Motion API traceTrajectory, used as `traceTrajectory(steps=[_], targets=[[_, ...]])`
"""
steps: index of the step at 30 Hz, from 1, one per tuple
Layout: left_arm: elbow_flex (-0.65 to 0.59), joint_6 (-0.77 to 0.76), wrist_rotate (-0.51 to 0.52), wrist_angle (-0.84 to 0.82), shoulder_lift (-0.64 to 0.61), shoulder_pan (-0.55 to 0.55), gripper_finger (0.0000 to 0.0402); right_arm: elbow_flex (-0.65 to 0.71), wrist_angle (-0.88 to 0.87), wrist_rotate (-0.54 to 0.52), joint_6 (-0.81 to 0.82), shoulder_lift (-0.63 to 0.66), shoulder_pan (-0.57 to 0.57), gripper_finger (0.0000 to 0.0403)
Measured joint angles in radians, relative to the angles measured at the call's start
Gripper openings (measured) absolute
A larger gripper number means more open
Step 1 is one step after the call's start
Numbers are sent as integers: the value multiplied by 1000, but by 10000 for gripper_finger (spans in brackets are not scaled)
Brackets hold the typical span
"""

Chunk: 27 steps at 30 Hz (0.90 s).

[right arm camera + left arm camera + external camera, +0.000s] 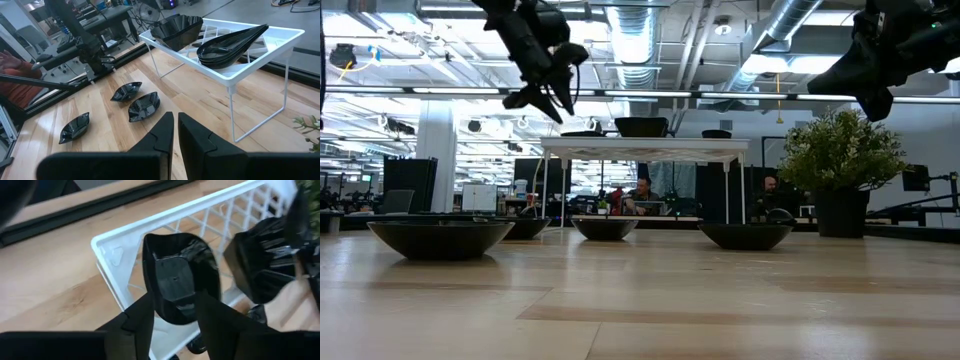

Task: Pick & Place Mini shaped plates
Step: Stack the leaf-shaped plate on top of the leaf-shaped plate on the shelf

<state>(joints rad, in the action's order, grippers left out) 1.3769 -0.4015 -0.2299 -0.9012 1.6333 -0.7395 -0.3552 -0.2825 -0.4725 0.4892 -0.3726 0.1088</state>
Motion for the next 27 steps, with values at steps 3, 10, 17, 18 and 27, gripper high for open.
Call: traceTrajectory(steps=[3, 10, 17, 18, 27], targets=[[0, -14, 1, -9, -47, 0, 156, 0, 0, 0, 0, 0, 0, 21], [-14, -102, 2, -85, -205, 54, 168, 0, 0, 0, 0, 0, 0, 21], [-167, -344, 92, -85, -402, 230, 167, 0, 0, 0, -1, 0, 0, 21], [-194, -394, 113, -85, -427, 261, 167, 0, 0, 0, -1, 0, 0, 21], [-434, -824, 232, -7, -540, 555, 168, 0, 0, 0, -1, 0, 0, 21]])
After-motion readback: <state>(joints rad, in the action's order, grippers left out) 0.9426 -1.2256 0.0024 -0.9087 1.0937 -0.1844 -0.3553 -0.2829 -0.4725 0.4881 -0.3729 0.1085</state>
